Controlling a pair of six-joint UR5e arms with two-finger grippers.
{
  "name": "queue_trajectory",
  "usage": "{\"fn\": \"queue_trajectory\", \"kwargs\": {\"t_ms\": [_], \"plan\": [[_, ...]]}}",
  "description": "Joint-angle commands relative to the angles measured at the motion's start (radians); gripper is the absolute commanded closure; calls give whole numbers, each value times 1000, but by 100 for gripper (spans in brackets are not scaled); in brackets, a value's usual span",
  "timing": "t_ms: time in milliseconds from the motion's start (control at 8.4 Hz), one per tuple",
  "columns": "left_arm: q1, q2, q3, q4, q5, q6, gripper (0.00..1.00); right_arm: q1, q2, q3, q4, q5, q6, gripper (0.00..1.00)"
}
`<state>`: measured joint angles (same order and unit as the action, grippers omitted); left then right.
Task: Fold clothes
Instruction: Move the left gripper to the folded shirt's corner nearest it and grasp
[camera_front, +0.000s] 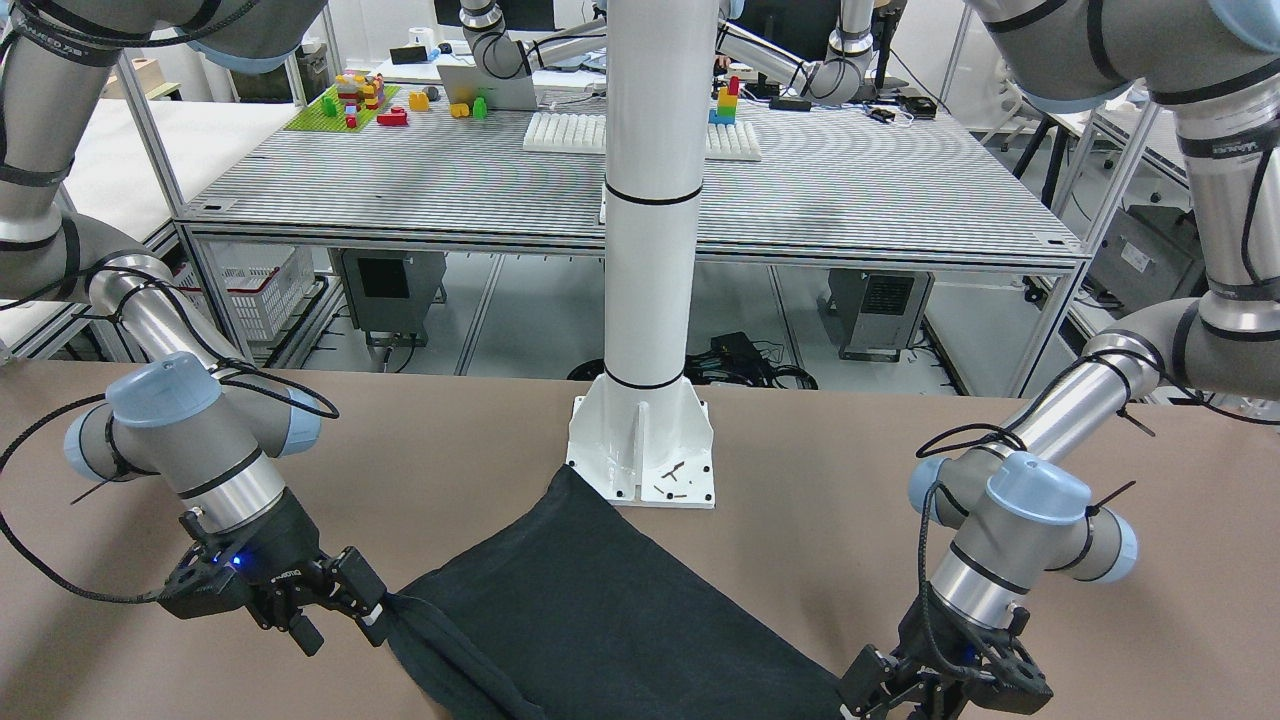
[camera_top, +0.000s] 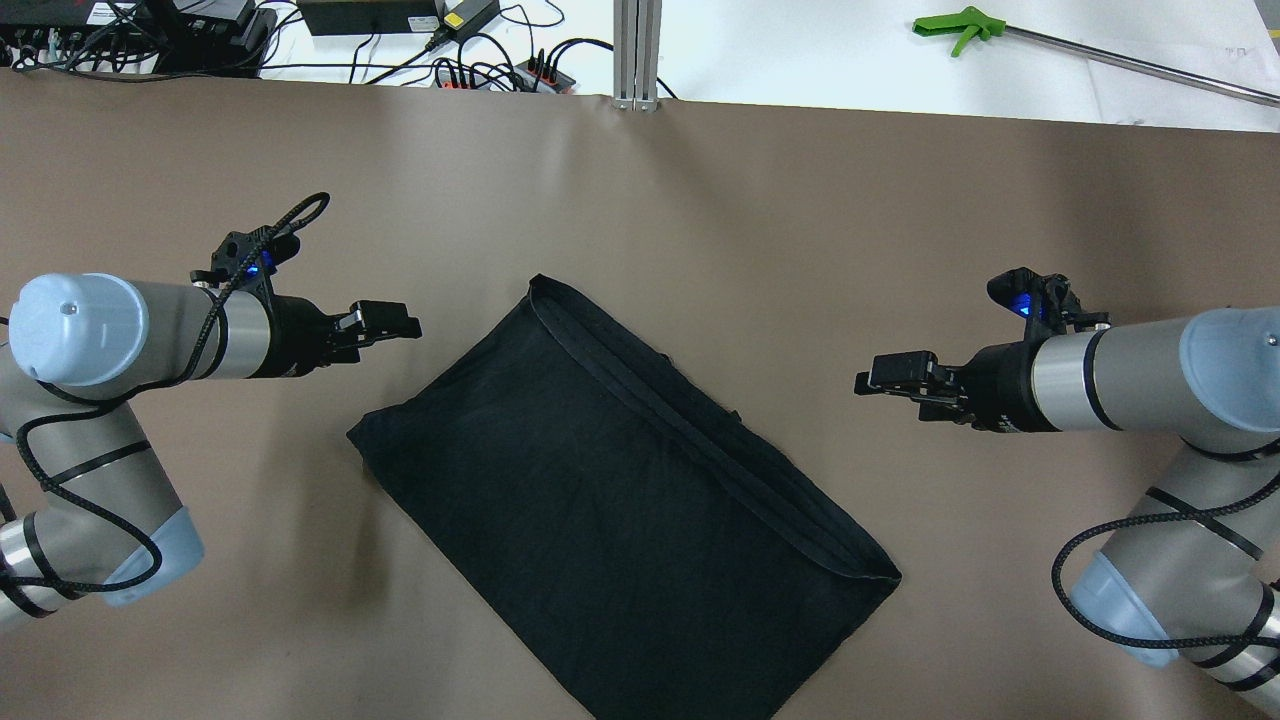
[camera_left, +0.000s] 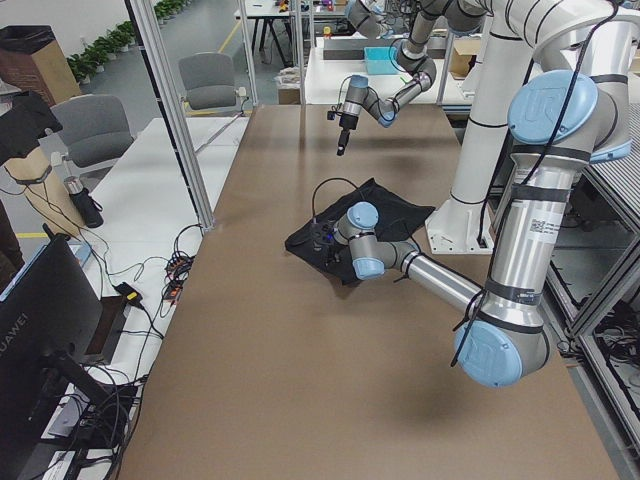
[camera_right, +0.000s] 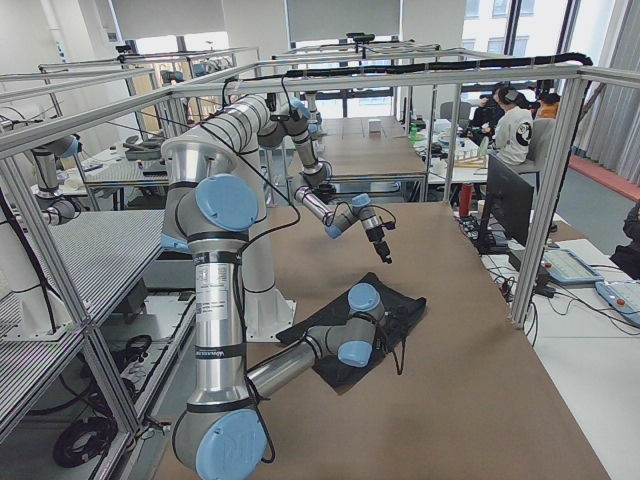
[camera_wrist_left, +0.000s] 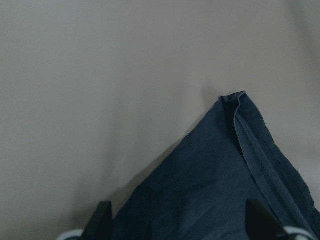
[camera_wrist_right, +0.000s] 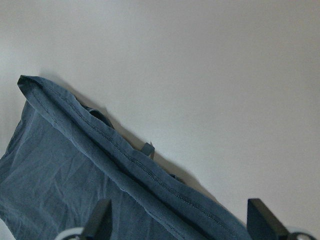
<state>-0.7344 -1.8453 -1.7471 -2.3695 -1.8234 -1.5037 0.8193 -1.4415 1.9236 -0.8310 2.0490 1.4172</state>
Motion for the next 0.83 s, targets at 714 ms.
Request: {"fn": "queue_trajectory", "kwargs": {"t_ms": [714], "plan": [[92,167,-5,-177,13,60,6,1,15,0,0,-24,-6,5]]}}
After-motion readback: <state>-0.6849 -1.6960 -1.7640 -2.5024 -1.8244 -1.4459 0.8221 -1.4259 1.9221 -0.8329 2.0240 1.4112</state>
